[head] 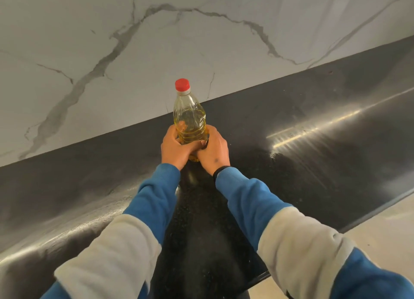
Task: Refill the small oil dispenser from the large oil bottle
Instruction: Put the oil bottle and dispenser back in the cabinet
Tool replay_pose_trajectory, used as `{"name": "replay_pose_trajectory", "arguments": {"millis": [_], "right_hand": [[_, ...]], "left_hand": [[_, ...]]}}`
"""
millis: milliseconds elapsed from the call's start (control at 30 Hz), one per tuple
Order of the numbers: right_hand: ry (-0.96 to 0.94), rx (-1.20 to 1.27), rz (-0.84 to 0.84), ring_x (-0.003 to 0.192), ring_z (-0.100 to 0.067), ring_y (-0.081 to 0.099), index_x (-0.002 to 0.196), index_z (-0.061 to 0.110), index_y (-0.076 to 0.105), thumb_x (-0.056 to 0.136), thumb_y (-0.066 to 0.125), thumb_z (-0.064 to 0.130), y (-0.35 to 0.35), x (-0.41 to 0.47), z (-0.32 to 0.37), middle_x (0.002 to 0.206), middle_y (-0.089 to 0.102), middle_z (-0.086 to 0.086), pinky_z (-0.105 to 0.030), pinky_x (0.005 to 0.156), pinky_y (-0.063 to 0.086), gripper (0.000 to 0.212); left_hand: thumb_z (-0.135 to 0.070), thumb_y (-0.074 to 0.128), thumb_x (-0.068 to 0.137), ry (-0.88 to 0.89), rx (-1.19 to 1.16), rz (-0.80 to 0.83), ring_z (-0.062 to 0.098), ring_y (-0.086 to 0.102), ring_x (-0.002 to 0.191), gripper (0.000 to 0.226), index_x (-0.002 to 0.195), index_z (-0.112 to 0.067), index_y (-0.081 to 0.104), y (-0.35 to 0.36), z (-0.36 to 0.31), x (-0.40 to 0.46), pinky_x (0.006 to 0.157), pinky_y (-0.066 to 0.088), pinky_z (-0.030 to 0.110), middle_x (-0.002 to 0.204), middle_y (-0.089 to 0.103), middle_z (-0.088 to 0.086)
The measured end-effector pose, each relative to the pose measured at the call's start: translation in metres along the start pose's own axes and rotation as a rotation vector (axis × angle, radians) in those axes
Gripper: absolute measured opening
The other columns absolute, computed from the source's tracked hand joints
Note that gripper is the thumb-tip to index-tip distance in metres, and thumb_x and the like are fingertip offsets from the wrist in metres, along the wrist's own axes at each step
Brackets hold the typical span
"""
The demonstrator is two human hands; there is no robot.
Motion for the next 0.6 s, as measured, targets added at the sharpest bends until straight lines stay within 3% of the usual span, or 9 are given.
{"name": "replay_pose_trajectory", "arguments": {"millis": [233, 333, 500, 600], "right_hand": [[-0.170, 0.093, -0.021, 0.096, -0.008, 0.064, 0.109, 0.038, 0.054, 0.078, 0.069, 0.018, -0.021, -0.027, 0.048, 0.104, 0.066, 0.012, -0.038, 0.086, 0.058, 0.040], [-0.261, 0.139, -0.032, 0.100, -0.010, 0.064, 0.112, 0.041, 0.053, 0.074, 0.068, 0.024, -0.029, -0.040, 0.085, 0.107, 0.065, 0.013, -0.040, 0.084, 0.058, 0.044], [-0.461, 0.206, -0.043, 0.104, -0.013, 0.062, 0.120, 0.049, 0.044, 0.072, 0.067, 0.038, -0.049, -0.071, 0.164, 0.115, 0.062, 0.013, -0.040, 0.086, 0.056, 0.054], [-0.613, 0.260, -0.078, 0.109, -0.009, 0.060, 0.125, 0.046, 0.046, 0.072, 0.069, 0.041, -0.061, -0.091, 0.214, 0.117, 0.062, 0.015, -0.039, 0.087, 0.055, 0.058]], "left_hand": [[-0.016, 0.093, 0.063, 0.081, -0.018, -0.110, 0.001, 0.071, 0.090, 0.056, 0.110, -0.032, 0.066, -0.029, -0.054, -0.032, 0.077, 0.056, 0.017, 0.099, 0.074, -0.011], [-0.013, 0.093, 0.062, 0.137, -0.051, -0.182, 0.002, 0.072, 0.090, 0.056, 0.105, -0.036, 0.065, -0.053, -0.092, -0.049, 0.081, 0.058, 0.022, 0.097, 0.075, -0.011], [-0.014, 0.094, 0.062, 0.300, -0.088, -0.332, 0.005, 0.071, 0.094, 0.057, 0.110, -0.027, 0.067, -0.100, -0.168, -0.091, 0.082, 0.059, 0.024, 0.101, 0.075, -0.009], [-0.016, 0.095, 0.061, 0.402, -0.111, -0.409, 0.009, 0.073, 0.095, 0.059, 0.113, -0.023, 0.068, -0.129, -0.215, -0.115, 0.082, 0.061, 0.035, 0.101, 0.076, -0.008]]}}
Point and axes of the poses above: each hand's wrist, its own x-axis towards the middle knuckle, its own y-axis out of the palm, z = x × y, the point moved 4 cm from there along x, towards the middle knuckle
